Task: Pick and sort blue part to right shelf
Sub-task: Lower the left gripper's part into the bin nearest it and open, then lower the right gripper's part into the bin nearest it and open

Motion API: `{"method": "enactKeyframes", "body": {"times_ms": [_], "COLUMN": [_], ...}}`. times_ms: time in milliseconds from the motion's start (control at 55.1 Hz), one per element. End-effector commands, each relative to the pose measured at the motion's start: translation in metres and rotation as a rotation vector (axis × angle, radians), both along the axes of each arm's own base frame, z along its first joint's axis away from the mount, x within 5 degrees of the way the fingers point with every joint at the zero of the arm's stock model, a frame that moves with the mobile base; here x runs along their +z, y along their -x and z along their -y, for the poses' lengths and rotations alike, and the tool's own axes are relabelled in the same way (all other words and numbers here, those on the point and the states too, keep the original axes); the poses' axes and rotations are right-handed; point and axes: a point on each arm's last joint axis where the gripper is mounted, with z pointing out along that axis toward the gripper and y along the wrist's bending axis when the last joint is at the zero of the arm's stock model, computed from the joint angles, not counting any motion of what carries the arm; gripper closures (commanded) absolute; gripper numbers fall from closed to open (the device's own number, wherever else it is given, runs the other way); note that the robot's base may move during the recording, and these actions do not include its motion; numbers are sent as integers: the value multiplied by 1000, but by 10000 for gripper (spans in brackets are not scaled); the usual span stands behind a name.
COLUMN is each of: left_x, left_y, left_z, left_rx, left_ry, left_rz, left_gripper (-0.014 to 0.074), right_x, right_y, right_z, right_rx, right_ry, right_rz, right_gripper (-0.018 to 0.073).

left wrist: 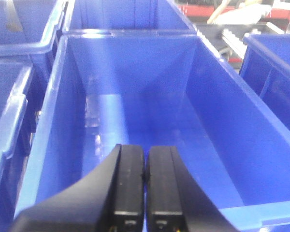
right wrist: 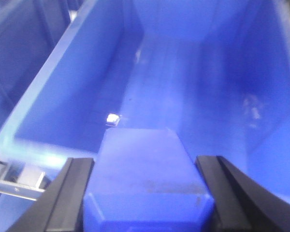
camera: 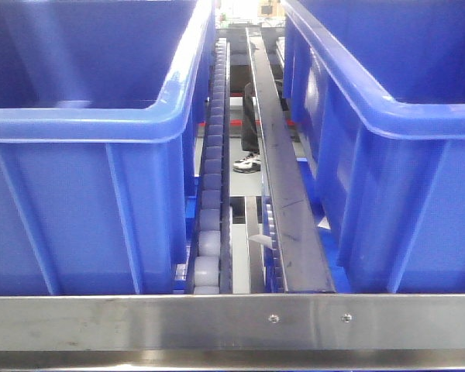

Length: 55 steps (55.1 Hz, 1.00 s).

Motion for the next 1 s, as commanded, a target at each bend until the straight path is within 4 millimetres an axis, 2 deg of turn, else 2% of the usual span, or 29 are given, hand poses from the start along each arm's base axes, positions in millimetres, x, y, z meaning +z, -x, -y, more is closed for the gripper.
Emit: {"method": "enactKeyframes", "body": {"times_ms": [0, 181, 290, 381, 580, 689, 853, 980], "left_x": [14, 14, 13, 13, 13, 13, 13, 13], "left_y": [0, 0, 0, 0, 0, 0, 0, 0], "left_z": [0, 0, 0, 0, 0, 0, 0, 0], "left_rx": [-5, -5, -5, -3, -1, -1, -1, -1], "left_ry": [14, 14, 13, 9, 6, 6, 6, 6], "left_rz": [87, 87, 85, 80, 77, 77, 77, 77], "left_gripper": [461, 461, 461, 461, 461, 461, 461, 461], "right_x": [28, 44, 41, 36, -3, -40, -85, -97], "right_y": [-27, -90, -136, -170, -248, -289, -321, -328], "right_z": [-9, -30, -41, -40, -30, -31, -36, -37], "right_rx": [-3, -34, -67, -121, -170, -161, -152, -148], "right_ry": [-10, 36, 87, 99, 135, 172, 191, 195], "right_rz": [31, -190, -339, -413, -549, -627, -706, -719], "right_gripper": [259, 259, 259, 259, 259, 259, 259, 259]}}
